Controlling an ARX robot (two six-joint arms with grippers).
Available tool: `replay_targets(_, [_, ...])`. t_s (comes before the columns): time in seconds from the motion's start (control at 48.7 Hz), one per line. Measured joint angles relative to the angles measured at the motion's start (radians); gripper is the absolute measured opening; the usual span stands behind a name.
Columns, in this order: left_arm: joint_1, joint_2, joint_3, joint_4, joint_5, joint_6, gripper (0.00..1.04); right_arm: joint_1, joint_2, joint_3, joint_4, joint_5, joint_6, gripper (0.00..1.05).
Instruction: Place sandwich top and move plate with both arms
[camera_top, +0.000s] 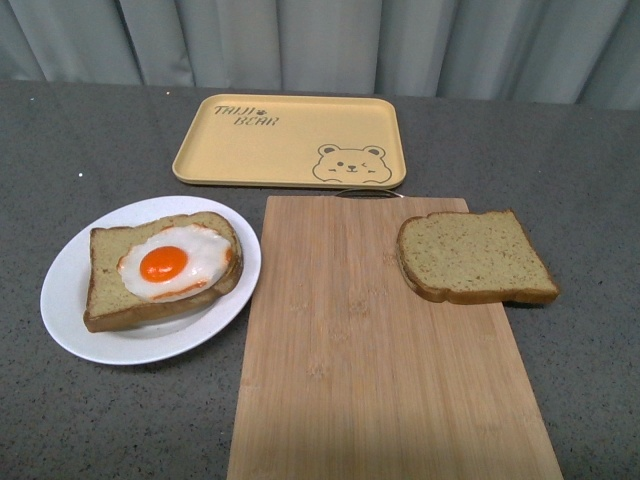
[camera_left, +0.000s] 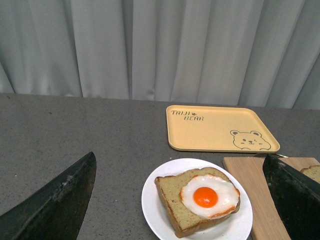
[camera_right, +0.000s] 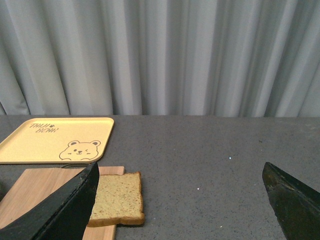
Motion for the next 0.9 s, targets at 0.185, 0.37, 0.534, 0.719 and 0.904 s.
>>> replay_targets(0.185, [0.000,0.000,0.000,0.000,0.000,0.000,0.98,0.000,0.000,0.000,0.000,0.000,0.000,0.95])
replay_targets(0.37, [0.000,0.000,0.000,0.000,0.000,0.000,0.98,0.000,0.000,0.000,0.000,0.000,0.000,0.95])
replay_targets(0.534, [0.000,0.000,0.000,0.000,0.000,0.000,0.98,0.000,0.000,0.000,0.000,0.000,0.000,0.95])
replay_targets(0.719, [0.000,0.000,0.000,0.000,0.000,0.000,0.98,0.000,0.000,0.000,0.000,0.000,0.000,0.95])
replay_targets(0.904, [0.000,0.000,0.000,0.000,0.000,0.000,0.98,0.000,0.000,0.000,0.000,0.000,0.000,0.95])
